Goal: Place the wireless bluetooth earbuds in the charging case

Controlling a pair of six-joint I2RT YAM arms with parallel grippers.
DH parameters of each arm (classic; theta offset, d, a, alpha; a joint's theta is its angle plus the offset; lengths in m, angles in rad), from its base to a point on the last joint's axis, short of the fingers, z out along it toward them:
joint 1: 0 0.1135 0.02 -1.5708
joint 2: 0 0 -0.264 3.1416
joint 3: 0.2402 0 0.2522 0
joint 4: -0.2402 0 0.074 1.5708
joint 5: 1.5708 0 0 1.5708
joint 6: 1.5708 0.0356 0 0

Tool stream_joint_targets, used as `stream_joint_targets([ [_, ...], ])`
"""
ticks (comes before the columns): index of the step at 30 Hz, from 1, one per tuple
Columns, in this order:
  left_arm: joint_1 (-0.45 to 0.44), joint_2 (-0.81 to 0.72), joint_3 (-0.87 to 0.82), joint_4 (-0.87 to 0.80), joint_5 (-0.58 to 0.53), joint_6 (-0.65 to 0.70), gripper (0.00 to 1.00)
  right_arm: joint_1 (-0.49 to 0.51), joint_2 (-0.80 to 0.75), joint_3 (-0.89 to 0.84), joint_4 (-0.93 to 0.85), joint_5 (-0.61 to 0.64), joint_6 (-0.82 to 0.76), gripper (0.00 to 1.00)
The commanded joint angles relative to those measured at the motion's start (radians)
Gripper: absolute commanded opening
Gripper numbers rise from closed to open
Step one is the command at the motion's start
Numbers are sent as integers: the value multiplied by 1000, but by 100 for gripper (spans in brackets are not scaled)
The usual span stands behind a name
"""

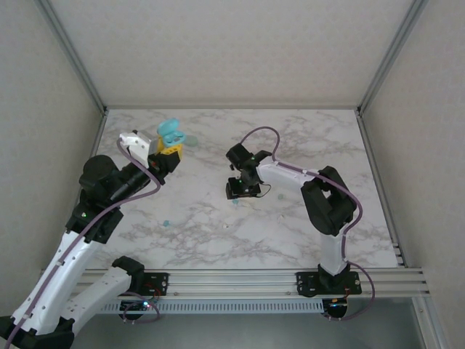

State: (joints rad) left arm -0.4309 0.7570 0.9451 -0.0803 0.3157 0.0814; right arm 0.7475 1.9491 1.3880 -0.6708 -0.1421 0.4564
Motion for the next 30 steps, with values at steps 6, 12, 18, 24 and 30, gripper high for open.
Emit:
stream_joint_targets([
  [6,-6,-15,-8,13,4,-6,28,9,74,-2,34,-66,13,47],
  [12,-6,-5,-11,16,8,-8,28,12,73,-9,50,-142,-2,43],
  [18,-8,2,-12,24,13,-11,28,24,54,3,53,-177,-6,42],
  [24,-8,2,-12,22,15,-11,28,44,60,28,39,-181,-12,42],
  [30,-8,0,-11,20,14,-13,28,62,74,65,-27,-90,-22,44],
])
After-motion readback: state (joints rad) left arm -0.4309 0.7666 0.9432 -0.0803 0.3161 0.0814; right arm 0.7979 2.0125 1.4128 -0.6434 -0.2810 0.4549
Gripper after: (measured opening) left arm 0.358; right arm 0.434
